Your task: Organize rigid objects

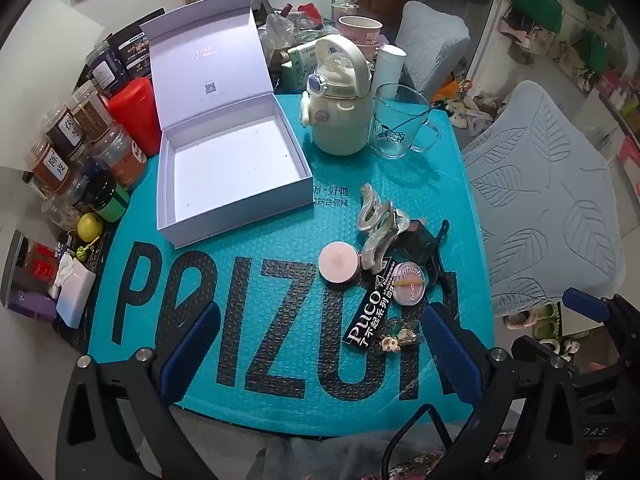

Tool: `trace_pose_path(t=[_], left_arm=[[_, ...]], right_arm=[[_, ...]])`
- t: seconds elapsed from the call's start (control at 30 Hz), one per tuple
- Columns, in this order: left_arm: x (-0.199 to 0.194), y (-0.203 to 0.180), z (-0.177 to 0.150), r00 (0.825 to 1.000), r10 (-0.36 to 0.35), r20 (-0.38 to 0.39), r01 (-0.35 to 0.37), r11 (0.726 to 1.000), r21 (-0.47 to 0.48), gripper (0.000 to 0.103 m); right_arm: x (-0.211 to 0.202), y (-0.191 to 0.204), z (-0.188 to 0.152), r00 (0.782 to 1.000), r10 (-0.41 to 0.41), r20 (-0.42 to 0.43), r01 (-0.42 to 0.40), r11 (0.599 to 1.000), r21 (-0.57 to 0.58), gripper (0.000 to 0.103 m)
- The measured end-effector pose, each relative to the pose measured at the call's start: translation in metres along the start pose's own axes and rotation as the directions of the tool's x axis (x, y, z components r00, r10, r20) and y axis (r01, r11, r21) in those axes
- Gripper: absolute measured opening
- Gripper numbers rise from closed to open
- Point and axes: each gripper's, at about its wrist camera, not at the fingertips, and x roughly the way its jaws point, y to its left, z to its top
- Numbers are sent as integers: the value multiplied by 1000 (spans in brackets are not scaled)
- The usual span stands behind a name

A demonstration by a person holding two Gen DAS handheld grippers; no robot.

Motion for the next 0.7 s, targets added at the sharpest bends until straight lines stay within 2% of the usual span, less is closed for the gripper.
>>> trace_pose_path(t=[0.27, 0.7], left_arm=[[0, -5, 1, 1000, 8, -2, -8, 1000, 25, 103], [-2, 2, 1, 1000, -2, 4, 2, 1000, 12, 103]], right_arm=[[3, -4, -1, 1000, -12, -9, 12, 1000, 2, 103], [2, -2, 0, 999, -42, -7, 42, 999, -6, 103]])
